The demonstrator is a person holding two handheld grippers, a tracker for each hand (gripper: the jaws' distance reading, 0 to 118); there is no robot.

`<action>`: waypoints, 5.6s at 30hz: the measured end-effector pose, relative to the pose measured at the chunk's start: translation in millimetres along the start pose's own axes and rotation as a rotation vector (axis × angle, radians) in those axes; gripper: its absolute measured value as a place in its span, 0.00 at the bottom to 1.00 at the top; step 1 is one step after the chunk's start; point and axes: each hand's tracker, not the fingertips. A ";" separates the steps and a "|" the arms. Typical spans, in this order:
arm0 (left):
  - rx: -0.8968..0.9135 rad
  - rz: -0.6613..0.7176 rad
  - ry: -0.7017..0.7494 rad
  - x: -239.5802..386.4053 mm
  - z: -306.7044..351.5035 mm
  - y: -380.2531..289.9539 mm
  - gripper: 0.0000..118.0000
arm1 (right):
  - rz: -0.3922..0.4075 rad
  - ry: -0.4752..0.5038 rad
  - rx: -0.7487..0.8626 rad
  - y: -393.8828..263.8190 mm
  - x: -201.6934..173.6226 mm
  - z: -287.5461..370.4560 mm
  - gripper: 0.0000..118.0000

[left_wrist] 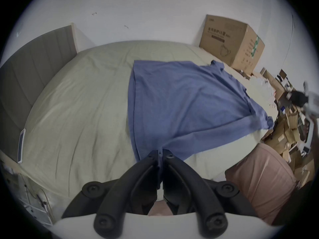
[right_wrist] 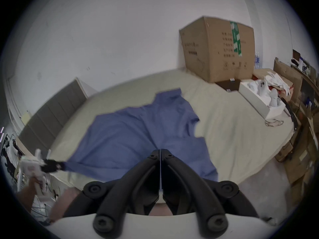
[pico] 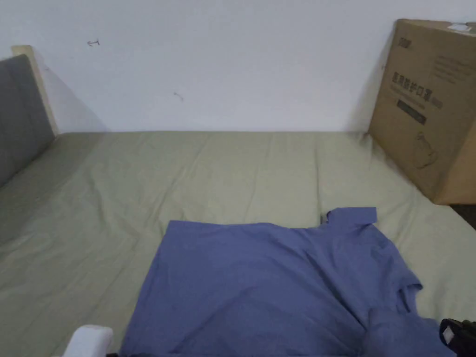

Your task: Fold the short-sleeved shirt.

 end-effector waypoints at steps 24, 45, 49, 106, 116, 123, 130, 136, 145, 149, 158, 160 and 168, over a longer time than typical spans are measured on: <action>-0.005 0.043 0.021 19.4 1.6 26.5 0.04 | 0.087 -0.063 -0.358 -50.1 65.8 -96.5 0.07; 0.065 0.125 0.119 -15.1 -126.5 155.5 0.04 | -0.223 -0.014 -0.228 103.0 80.0 -197.5 0.05; 0.006 0.070 0.147 -16.0 -166.9 159.9 0.04 | -0.230 -0.092 -0.296 113.0 75.7 -258.0 0.05; -0.036 0.139 0.121 -2.0 -118.6 89.5 0.04 | -0.029 -0.096 -0.234 62.4 99.9 -172.5 0.93; 0.003 0.081 0.118 19.8 -95.9 120.1 0.04 | 0.090 -0.240 -0.465 73.8 117.2 -271.5 0.96; -0.025 0.073 0.143 14.2 -106.7 124.1 0.04 | 0.183 -0.049 -0.440 78.7 77.0 -251.7 0.05; 0.008 0.120 0.170 -5.6 -91.4 128.6 0.04 | 0.140 -0.026 -0.386 89.4 86.7 -204.4 0.04; 0.018 0.105 0.195 -13.4 -57.2 125.2 0.03 | 0.140 -0.055 -0.371 90.9 105.0 -135.2 0.03; -0.127 0.121 0.098 -7.3 -12.1 56.3 0.03 | 0.079 -0.070 -0.448 23.2 108.1 -85.7 0.03; -0.109 0.124 0.088 -8.8 -11.2 29.7 0.26 | -0.061 -0.079 -0.423 -3.0 120.0 -98.0 0.06; 0.067 0.159 0.084 -4.5 37.8 35.1 0.97 | -0.027 -0.053 -0.138 17.5 92.3 -46.2 1.00; 0.092 0.157 0.070 3.1 44.9 42.6 0.97 | -0.001 -0.040 -0.070 27.4 73.4 -31.2 1.00; 0.228 -0.007 0.048 52.6 46.7 97.2 0.00 | 0.034 0.156 0.164 60.5 1.3 -4.7 0.03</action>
